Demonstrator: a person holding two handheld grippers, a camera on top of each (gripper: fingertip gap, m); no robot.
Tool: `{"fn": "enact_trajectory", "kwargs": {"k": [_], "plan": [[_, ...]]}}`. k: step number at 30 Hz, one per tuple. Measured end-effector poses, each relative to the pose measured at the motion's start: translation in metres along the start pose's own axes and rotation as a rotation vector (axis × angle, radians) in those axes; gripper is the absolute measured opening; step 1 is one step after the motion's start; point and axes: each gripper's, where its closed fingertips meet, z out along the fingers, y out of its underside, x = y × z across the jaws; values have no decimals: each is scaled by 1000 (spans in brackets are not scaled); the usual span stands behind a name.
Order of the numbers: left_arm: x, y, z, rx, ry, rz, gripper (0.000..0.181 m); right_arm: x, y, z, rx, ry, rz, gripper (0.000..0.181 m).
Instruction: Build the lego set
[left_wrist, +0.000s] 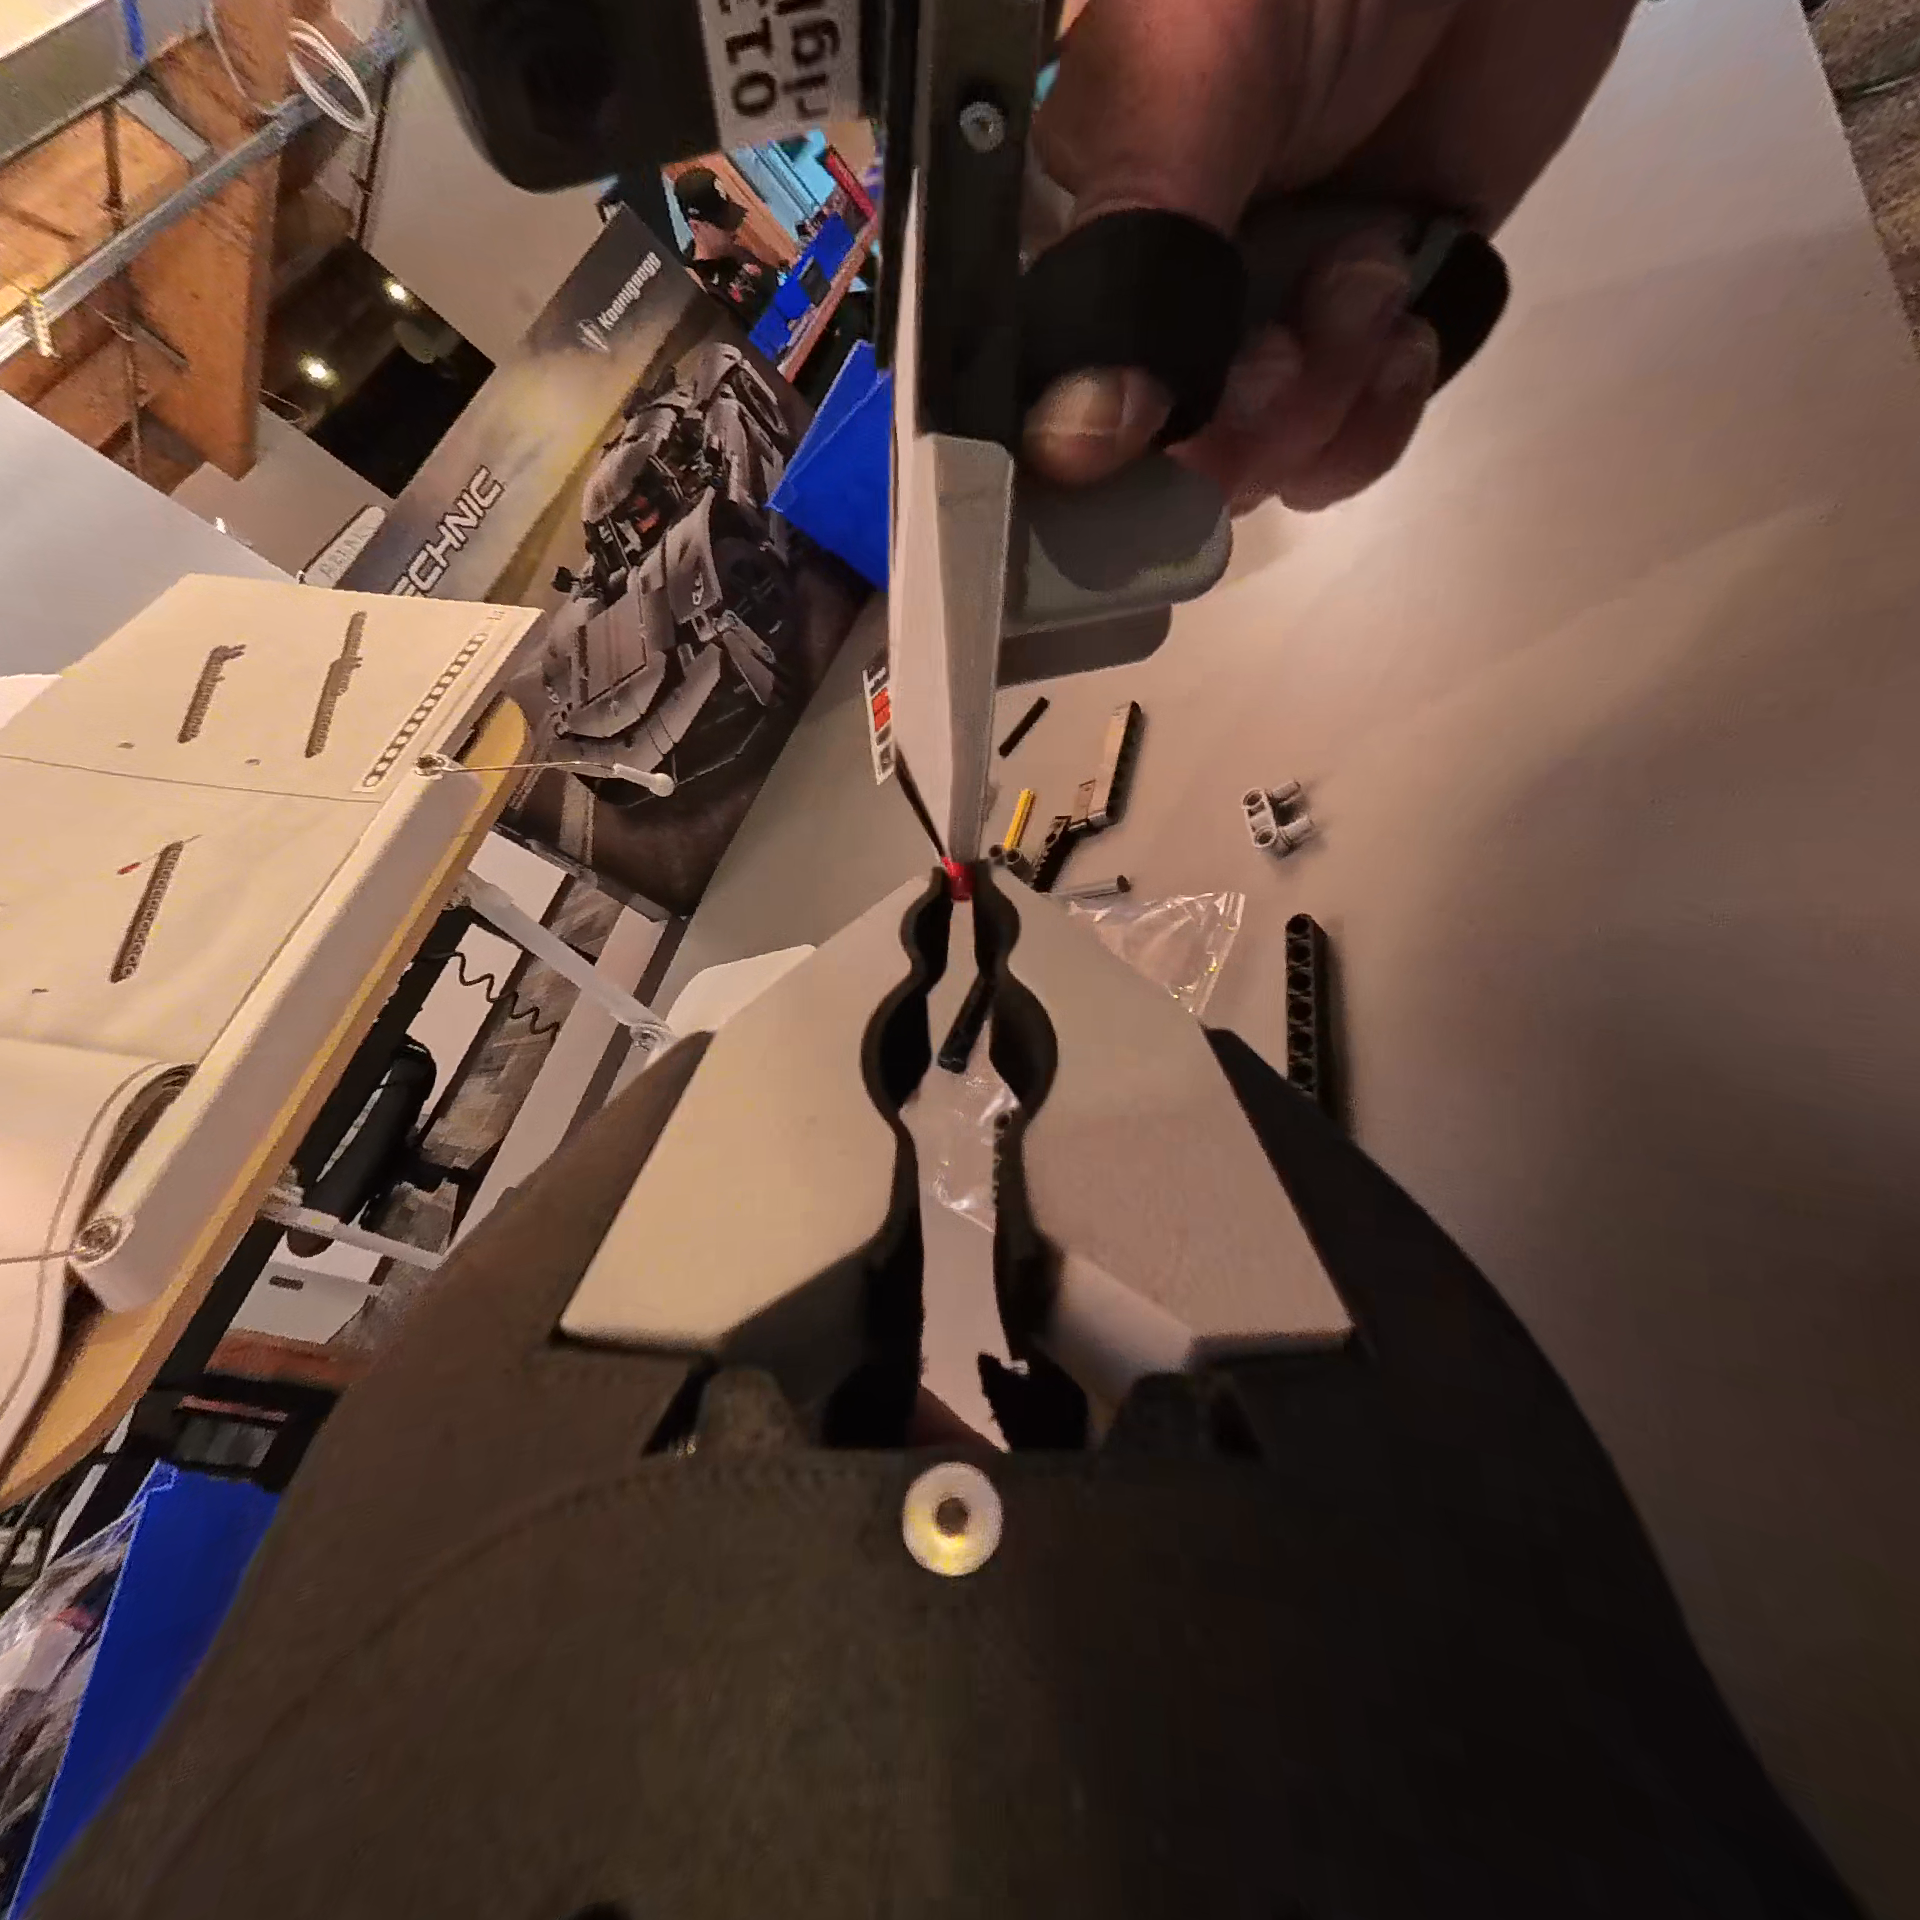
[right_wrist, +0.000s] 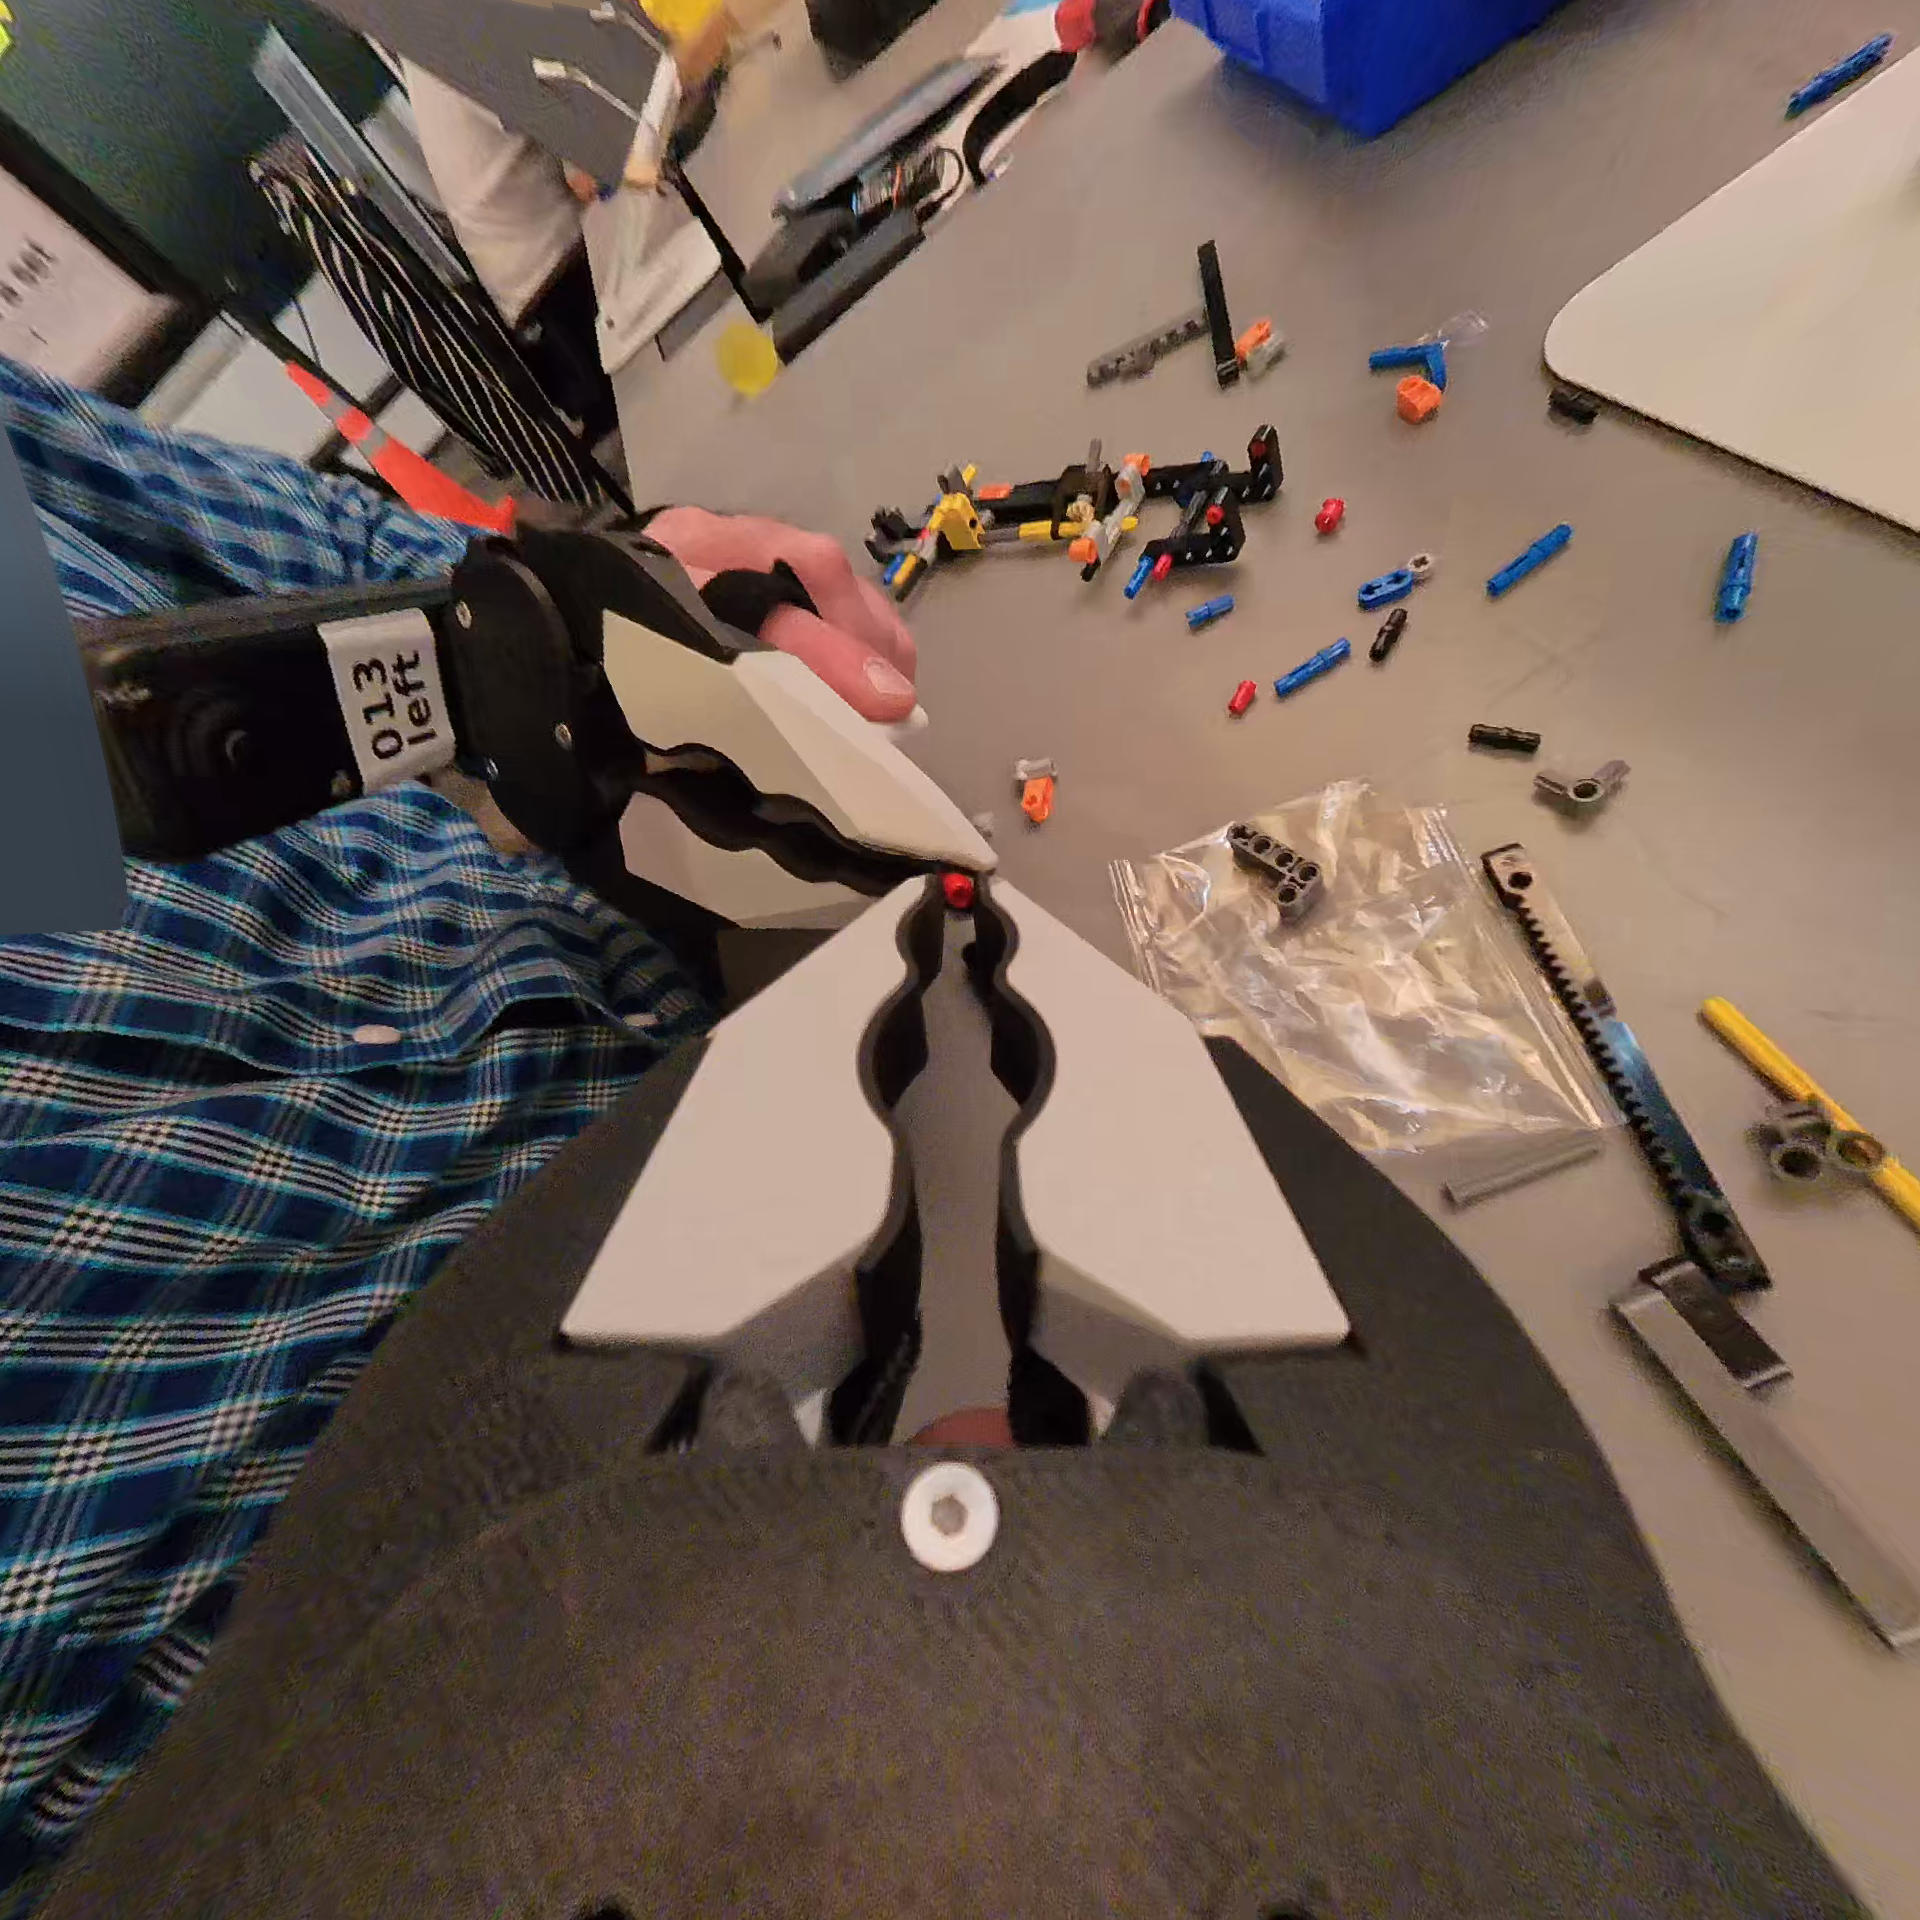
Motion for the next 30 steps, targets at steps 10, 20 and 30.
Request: {"fn": "enact_trajectory", "kwargs": {"k": [10, 20, 30], "plan": [[-7, -6, -2, 30, -48, -40, 2, -5, -8, -3, 99, -34, 30, 3], [15, 19, -10, -89, 219, -147, 8, 24, 44, -14, -326, 296, -360, 2], [62, 52, -11, -260, 415, -101, 4, 41, 85, -4, -626, 431, -628, 2]]}}
